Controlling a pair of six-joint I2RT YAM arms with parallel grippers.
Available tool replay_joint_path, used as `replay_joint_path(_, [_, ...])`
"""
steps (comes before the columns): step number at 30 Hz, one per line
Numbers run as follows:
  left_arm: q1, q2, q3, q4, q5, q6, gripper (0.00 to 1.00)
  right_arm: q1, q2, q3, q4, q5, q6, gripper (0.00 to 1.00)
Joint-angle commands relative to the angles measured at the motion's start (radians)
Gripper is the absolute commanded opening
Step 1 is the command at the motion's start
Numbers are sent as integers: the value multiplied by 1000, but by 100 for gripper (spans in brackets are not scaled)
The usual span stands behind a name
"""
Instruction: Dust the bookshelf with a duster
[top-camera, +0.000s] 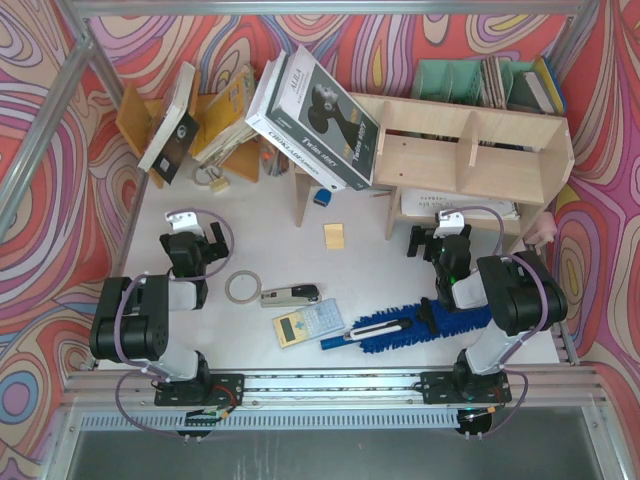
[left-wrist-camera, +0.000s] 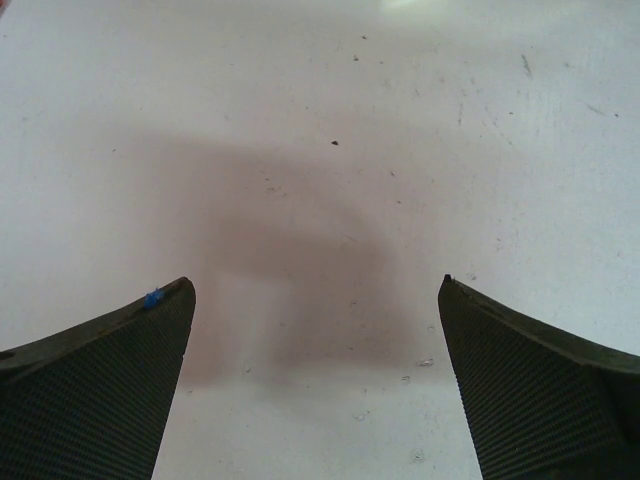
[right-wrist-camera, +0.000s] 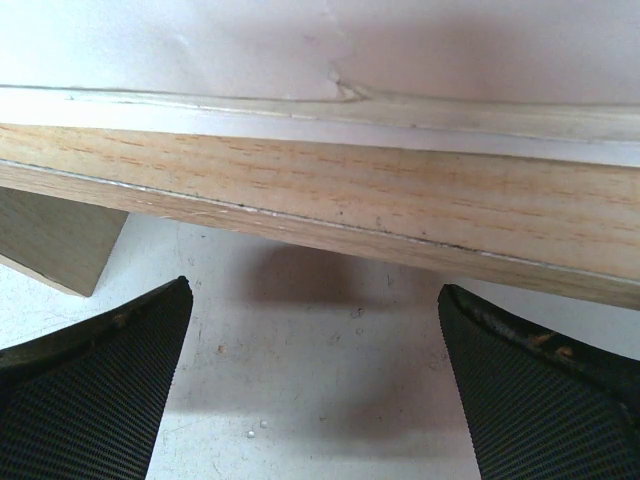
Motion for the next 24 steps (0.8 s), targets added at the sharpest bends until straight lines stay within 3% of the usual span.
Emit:
replay_joint_path(1, [6, 8, 21, -14, 64, 32, 98, -7, -5, 9, 41, 4, -8, 99])
replay_joint_path(15, [6, 5, 15, -7, 55, 32, 98, -8, -5, 9, 41, 4, -8, 99])
replay_joint_path(20, [6, -30, -77, 138, 80, 43, 98, -6, -8, 6, 46, -3, -15, 99])
replay_joint_path(24, [5, -76, -112, 165, 64, 35, 98, -4, -23, -22, 94, -39, -36, 99])
